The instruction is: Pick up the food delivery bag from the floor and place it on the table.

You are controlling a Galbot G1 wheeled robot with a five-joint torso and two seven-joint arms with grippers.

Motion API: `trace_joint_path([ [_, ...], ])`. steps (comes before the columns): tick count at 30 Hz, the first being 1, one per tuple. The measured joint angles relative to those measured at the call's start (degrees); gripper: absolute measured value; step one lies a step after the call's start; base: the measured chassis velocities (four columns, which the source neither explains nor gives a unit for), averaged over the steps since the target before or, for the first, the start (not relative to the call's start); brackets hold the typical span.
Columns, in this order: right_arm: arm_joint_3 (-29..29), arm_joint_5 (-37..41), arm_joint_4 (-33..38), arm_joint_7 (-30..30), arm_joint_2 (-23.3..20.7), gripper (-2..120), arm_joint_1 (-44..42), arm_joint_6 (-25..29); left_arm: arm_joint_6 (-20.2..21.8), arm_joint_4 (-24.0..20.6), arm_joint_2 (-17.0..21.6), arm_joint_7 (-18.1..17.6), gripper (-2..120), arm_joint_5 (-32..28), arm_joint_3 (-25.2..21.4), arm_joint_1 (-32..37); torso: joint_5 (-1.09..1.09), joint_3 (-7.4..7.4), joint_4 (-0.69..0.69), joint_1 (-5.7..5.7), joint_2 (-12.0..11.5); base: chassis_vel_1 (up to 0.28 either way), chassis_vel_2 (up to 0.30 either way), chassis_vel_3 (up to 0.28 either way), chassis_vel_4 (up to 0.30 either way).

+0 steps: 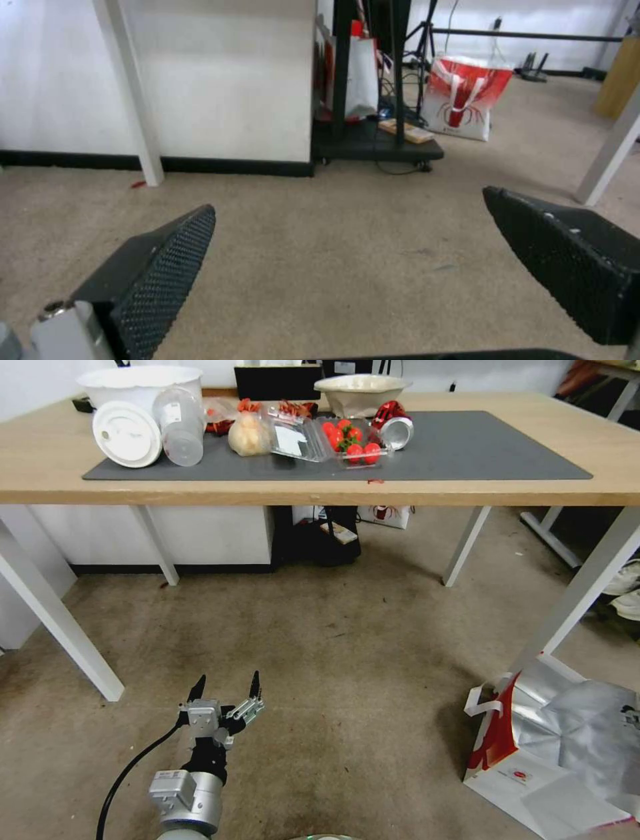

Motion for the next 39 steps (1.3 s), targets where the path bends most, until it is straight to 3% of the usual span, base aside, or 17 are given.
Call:
trace_joint_path([
  [6, -4.2, -0.7, -4.4, -1.0, -1.4, 100, 3.4, 0.1, 0.0, 0.1, -1.1, -0.1, 100, 0.7, -0.5, 0.6, 0.00, 0.00, 0.03, 0.00, 0.0, 0.000, 0.000, 0.000, 0.000],
  [17, -8.9, -2.5, -11.2, -2.3, 0.4, 100, 6.7, 0.3, 0.0, 0.8, -2.0, -0.2, 100, 1.2, -0.6, 0.8, 0.00, 0.00, 0.01, 0.00, 0.0, 0.000, 0.000, 0.000, 0.000],
  [30, -10.8, -2.3, -11.6, -2.2, 2.3, 100, 7.6, 0.5, 0.1, 0.5, -1.9, -0.5, 100, 1.0, -0.8, 0.7, -0.01, 0.00, 0.01, 0.00, 0.0, 0.000, 0.000, 0.000, 0.000],
  [39, -11.1, -2.0, -12.4, -3.6, 3.4, 100, 7.5, 4.2, 0.1, 0.5, -1.8, -0.7, 100, 0.9, -0.8, 0.6, 0.00, 0.00, 0.01, 0.00, 0.0, 0.000, 0.000, 0.000, 0.000],
])
